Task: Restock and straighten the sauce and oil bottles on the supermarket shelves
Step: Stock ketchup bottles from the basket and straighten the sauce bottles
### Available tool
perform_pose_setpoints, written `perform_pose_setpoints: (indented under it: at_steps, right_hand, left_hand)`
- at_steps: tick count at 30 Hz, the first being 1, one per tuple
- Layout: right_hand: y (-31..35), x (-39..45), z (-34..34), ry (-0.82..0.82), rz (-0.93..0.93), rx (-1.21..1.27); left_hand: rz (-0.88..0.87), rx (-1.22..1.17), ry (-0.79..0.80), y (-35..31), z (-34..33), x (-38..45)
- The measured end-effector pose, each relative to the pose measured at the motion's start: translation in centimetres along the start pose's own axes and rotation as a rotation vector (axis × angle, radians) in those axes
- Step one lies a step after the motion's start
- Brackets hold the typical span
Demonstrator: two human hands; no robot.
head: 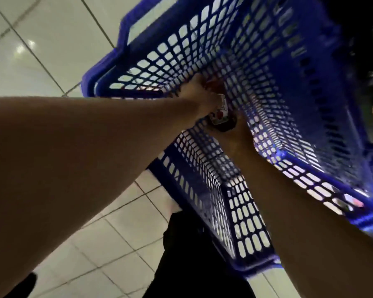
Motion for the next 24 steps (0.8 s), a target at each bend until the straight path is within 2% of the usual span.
perform_pose_setpoints:
  at_steps: [4,10,12,18,24]
  right_hand:
    - [4.8,-10.1,1.4,-0.077,-0.018,0.113]
    - [19.6,-28.8,5.9,-0.102,0.020,0.130]
    - [25.5,-35.3,7.4,-0.124,0.063,0.148]
    - [43.7,-53.2,11.8,-0.242,0.335,0.232]
    - [55.3,-69.6,17.7,-0.437,0.600,0.388]
  left_hand:
    - [-0.105,-0.050,0.022,-3.6,3.6,-8.5]
    - [-0.296,-0.142,0.070,-13.0,12.8,-28.0]
    - [-0.425,-0.172,0.126,-17.3,16.9,-35.4]
    - [-0.876,0.001,0.292,-29.6,28.4,-57.2]
    - [-1.276,0.137,0.483,-38.3,35.6,-75.9]
Point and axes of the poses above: each hand's wrist, its own x-axis towards the middle knuckle, its own z-axis out of the back of the hand, y = z × x, the point moved 9 cm from there along x, towards the middle knuckle, and after that the axes turned 14 degrees about x, right-handed, at the moved point
